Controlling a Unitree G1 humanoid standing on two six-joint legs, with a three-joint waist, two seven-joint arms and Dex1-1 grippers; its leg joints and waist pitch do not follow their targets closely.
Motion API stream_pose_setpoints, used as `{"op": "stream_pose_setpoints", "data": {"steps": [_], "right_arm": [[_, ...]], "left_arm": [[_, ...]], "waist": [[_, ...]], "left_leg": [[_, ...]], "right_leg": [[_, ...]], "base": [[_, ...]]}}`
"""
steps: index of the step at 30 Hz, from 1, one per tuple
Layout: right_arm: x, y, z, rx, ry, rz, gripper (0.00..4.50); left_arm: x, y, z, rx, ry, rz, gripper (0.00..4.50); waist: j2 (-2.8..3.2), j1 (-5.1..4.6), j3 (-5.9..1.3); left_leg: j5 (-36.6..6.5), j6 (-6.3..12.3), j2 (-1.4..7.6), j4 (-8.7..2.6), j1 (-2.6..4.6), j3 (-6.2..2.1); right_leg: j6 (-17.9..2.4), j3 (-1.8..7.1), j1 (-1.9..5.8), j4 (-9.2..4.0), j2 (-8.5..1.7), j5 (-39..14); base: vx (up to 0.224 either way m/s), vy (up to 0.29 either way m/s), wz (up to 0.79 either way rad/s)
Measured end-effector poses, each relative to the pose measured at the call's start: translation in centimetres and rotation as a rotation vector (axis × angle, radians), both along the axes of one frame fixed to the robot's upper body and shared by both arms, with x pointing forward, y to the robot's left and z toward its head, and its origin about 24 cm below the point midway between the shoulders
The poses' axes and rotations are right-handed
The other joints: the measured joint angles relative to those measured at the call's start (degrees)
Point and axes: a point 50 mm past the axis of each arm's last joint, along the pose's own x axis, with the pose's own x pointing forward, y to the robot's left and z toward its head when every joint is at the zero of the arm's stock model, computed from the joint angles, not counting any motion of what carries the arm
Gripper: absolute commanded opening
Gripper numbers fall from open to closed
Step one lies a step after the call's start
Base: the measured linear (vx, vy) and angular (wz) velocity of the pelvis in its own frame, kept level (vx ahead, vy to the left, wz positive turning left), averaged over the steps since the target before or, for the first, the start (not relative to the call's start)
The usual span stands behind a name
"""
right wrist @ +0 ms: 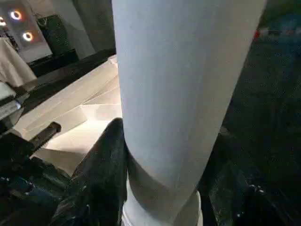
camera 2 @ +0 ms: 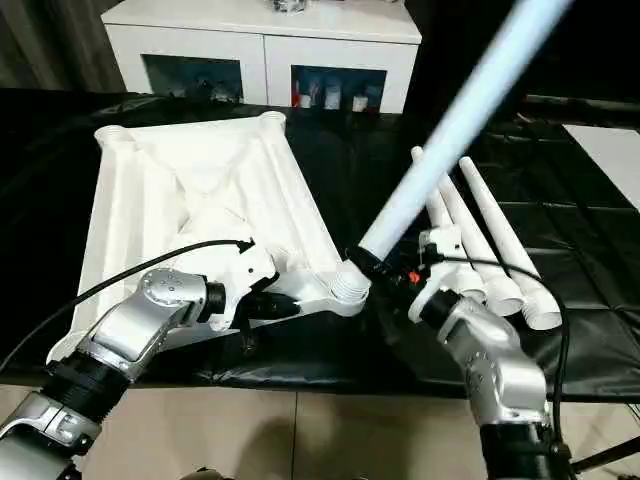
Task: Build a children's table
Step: Insert table leg to table base
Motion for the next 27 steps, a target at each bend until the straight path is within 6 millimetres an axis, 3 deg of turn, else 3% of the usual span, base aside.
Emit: {"op": "stream_pose_setpoints", "data": {"steps": [13,27], "right_arm": [[0.3,0.3,0.4,-0.191,-0.051,0.099,1.83],[2.2,0.6,2.7,-0.296,0.034,0.287,1.83]], "left_arm": [[0.2,0.3,0.0,0.008,-0.006,0.018,0.0],[-0.2,1.0,0.5,0.023,-0.006,-0.033,0.0]], "waist": [[-0.07,-0.95,-0.01],[-0.43,-1.22,-0.04]], "left_leg": [[0.01,0.0,0.0,-0.12,0.03,0.02],[0.02,0.01,0.01,-0.15,0.05,0.05]], "right_leg": [[0.0,-0.04,0.17,-0.45,0.02,0.0],[-0.38,-0.05,0.16,-0.45,0.03,0.24]], "base": [[0.0,0.0,0.0],[0.0,0.0,0.0]]}}
